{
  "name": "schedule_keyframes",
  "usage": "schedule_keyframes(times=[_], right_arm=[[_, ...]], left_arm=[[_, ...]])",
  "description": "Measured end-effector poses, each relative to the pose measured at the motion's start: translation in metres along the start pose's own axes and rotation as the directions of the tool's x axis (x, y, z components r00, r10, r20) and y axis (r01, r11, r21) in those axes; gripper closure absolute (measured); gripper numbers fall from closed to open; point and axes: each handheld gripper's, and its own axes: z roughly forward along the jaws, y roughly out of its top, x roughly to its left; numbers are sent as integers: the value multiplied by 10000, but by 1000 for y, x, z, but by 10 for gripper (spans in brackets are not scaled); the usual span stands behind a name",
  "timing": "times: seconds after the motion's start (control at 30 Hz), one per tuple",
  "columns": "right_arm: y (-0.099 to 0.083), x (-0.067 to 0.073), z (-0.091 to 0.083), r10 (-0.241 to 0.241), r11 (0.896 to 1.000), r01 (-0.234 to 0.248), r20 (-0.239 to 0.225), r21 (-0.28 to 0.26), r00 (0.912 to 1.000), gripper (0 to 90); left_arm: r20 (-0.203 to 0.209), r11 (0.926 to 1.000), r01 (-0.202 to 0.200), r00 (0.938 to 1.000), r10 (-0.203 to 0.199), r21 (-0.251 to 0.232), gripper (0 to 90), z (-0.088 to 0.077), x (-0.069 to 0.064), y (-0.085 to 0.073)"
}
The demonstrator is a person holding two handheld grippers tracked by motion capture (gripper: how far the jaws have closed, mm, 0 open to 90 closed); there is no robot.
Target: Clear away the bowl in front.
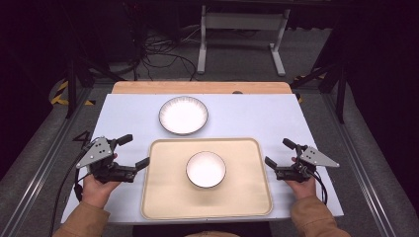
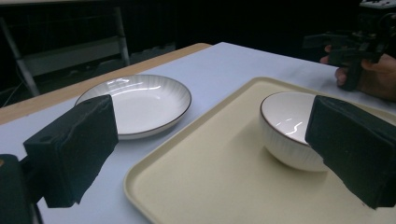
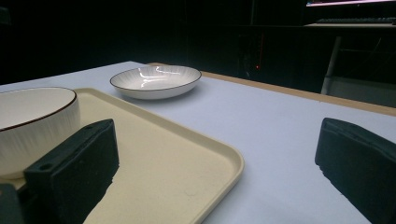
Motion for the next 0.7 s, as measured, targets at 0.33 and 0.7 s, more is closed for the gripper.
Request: schedule_keyframes(times=[0.33, 0.7], right_arm=[[1, 0, -3, -109, 9994, 111, 69, -339, 9999, 1], [1, -1, -3, -90, 9990, 90, 6, -435, 10000, 1]], left_arm=[[-1186, 9969, 643, 9912, -587, 444, 38, -1, 12, -50], [-973, 9938, 960, 9912, -903, 555, 26, 5, 15, -58]])
